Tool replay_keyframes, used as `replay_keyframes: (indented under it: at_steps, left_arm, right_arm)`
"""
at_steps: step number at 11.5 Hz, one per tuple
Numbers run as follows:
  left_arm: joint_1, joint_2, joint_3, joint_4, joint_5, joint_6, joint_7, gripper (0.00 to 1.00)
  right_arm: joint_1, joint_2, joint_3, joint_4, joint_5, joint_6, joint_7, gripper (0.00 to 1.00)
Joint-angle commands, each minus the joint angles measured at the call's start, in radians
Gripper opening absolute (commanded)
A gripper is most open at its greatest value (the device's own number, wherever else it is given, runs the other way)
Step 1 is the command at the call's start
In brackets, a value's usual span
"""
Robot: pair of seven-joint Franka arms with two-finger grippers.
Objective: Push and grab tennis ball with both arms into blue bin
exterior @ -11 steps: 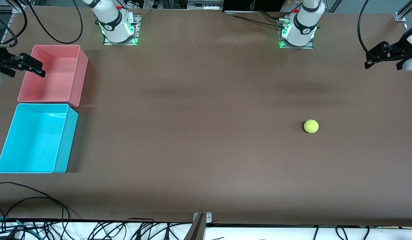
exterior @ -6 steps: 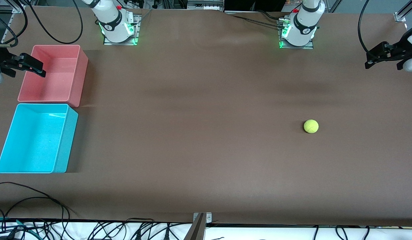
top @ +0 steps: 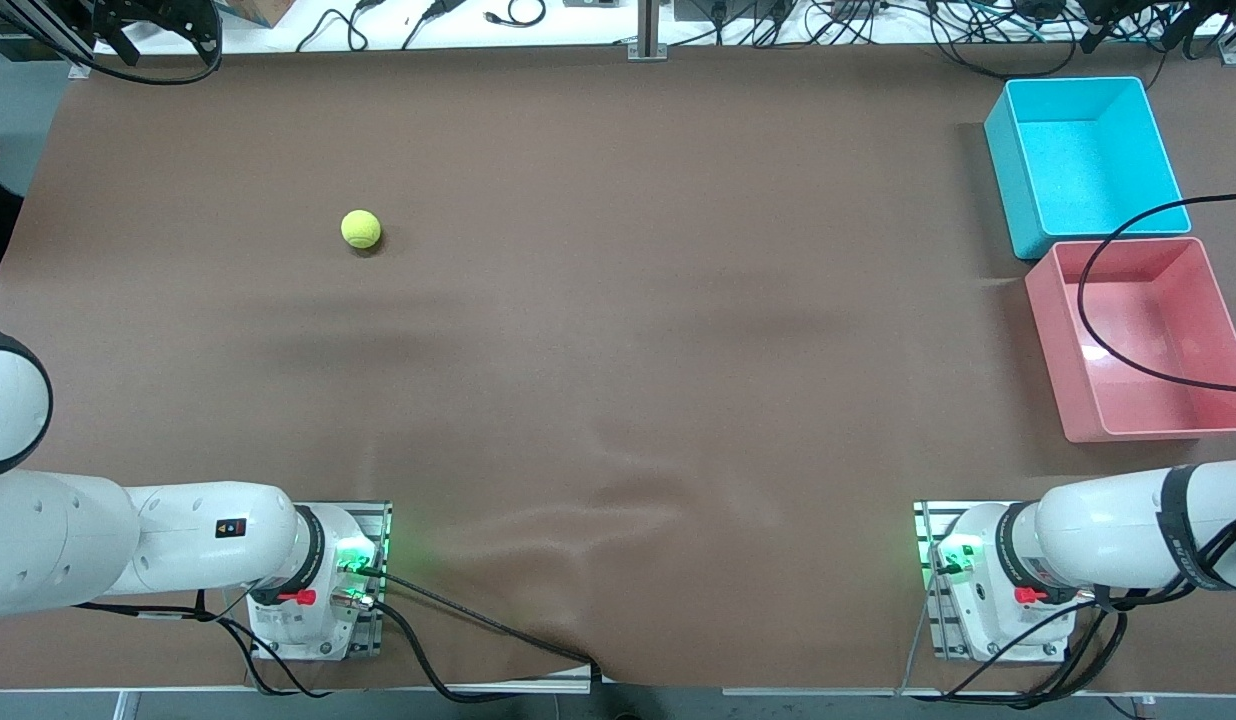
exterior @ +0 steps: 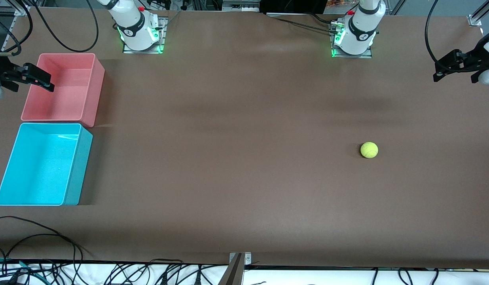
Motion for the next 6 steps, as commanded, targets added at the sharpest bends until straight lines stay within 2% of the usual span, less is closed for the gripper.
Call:
replay_keyframes:
  at_steps: [1, 6]
  left_arm:
    - [0.005, 0.017, -0.004, 0.032, 0.004, -0.011, 0.000, 1.00]
    - [0.005, 0.017, -0.004, 0.032, 0.004, -0.011, -0.002, 1.00]
  right_arm:
    - [-0.006, 0.008, 0.001, 0.028, 0.007, -0.012, 0.009, 1.00]
    - [-0.007, 0.010, -0.010, 0.028, 0.010, -0.010, 0.006, 1.00]
